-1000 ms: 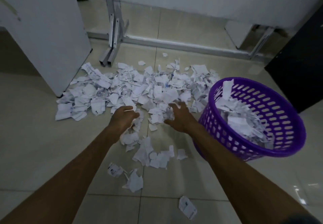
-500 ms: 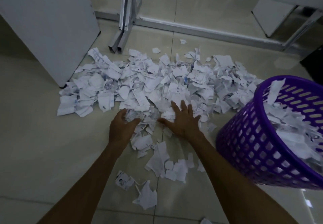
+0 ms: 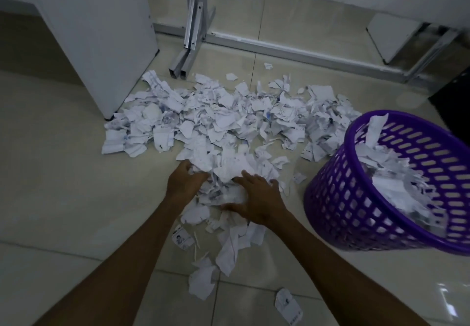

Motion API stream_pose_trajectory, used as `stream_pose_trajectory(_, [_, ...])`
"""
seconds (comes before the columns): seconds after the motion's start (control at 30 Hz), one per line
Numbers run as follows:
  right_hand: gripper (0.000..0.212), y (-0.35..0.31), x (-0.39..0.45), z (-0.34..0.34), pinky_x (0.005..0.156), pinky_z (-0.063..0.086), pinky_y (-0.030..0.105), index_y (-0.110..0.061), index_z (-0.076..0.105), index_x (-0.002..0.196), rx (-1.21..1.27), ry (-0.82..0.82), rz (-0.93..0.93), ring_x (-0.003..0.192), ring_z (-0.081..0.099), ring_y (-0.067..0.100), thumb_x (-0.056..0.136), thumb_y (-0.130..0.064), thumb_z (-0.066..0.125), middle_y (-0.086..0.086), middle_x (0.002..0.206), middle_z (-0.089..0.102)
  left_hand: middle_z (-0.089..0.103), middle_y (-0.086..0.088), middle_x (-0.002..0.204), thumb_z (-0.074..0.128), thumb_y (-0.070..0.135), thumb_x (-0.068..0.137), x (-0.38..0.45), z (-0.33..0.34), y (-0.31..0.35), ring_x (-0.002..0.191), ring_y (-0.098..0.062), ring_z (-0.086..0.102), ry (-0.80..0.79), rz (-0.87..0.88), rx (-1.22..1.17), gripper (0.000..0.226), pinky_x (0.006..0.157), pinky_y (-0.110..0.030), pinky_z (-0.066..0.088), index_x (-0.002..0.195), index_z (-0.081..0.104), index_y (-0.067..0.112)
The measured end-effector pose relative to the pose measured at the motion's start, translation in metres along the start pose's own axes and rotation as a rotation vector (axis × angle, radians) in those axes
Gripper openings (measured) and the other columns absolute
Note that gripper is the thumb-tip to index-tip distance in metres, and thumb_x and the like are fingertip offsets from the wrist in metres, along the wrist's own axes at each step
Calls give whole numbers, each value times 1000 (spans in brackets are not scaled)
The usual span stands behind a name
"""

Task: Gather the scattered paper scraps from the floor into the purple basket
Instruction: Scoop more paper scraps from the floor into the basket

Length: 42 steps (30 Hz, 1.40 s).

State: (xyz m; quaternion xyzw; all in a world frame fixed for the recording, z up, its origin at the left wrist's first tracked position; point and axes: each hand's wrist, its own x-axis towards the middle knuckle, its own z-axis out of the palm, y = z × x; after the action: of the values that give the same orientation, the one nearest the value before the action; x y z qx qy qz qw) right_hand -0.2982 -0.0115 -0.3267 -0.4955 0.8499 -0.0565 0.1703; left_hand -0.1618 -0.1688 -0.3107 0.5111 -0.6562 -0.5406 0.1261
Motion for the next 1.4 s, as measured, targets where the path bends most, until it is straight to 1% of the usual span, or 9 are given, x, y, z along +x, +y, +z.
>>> stream_pose_trajectory(0.13, [99, -4, -6, -12, 110, 21, 58, -39, 32, 145, -50, 204, -45, 147, 20, 27, 63, -89, 55, 6, 162, 13, 56, -9, 130, 73, 50, 75, -13, -3, 0, 122, -32, 50, 93, 63, 451, 66, 104, -46, 38, 129, 52, 19])
stream_pose_trajectory(0.3, [128, -7, 7, -15, 109, 10, 76, -48, -11, 151, 174, -121, 141, 146, -22, 42, 59, -78, 71, 8, 156, -37, 52, -7, 138, 75, 30, 81, -23, 3, -3, 125, -26, 50, -104, 292, 244, 74, 103, -38, 43, 144, 39, 15])
stream_pose_trajectory(0.43, [115, -14, 10, -5, 112, 19, 69, -39, 0, 155, 21, -250, 194, 147, -10, 45, 69, -75, 67, 17, 161, -18, 63, -1, 122, 76, 18, 80, -31, 12, -9, 110, -16, 59, -138, 353, 208, 60, 85, -19, 41, 134, 48, 13])
stream_pose_trajectory(0.63, [42, -25, 10, -10, 90, 46, 37, -17, 51, 129, -20, 21, 113, 117, 54, 31, 90, -23, 64, 11, 127, 55, 65, -4, 114, 75, 14, 83, -28, 11, -9, 101, -16, 60, -112, 360, 208, 52, 78, -13, 39, 128, 51, 3])
stream_pose_trajectory(0.8, [16, -22, 6, -34, 83, 50, 35, -11, 66, 105, 115, 142, 165, 101, 63, 31, 92, -11, 56, 14, 109, 67, 25, -15, 156, 69, 29, 88, -27, 7, -2, 139, -28, 35, -162, 192, 332, 93, 109, -31, 32, 155, 8, 10])
stream_pose_trajectory(0.87, [17, -20, 3, -45, 83, 52, 35, -10, 68, 104, 177, 183, 187, 99, 64, 30, 93, -12, 57, 14, 107, 68, -2, -24, 159, 65, 31, 91, -29, 4, 5, 146, -33, 18, -179, 127, 394, 99, 115, -36, 23, 154, -8, 10])
stream_pose_trajectory(1.0, [16, -19, -7, -75, 77, 50, 33, -5, 72, 101, 349, 273, 206, 95, 65, 28, 91, -14, 65, 14, 102, 71, -11, -25, 158, 60, 28, 94, -36, 1, 27, 148, -34, 9, -179, 157, 406, 94, 115, -37, 20, 153, -10, 9])
stream_pose_trajectory(1.2, [18, -18, -27, -125, 66, 41, 24, -9, 72, 99, 581, 413, 289, 80, 62, 18, 88, -23, 72, 8, 91, 70, 17, -13, 160, 60, 28, 92, -58, 13, 69, 144, -27, 26, -140, 191, 272, 86, 109, -28, 27, 155, 4, 13])
stream_pose_trajectory(1.4, [16, -17, -51, -183, 53, 42, 22, -15, 68, 87, 797, 495, 296, 71, 63, 18, 87, -30, 74, 0, 75, 66, 55, 2, 128, 54, 17, 92, -90, 39, 128, 106, -20, 55, -141, 181, -44, 53, 73, -21, 40, 144, 41, 15])
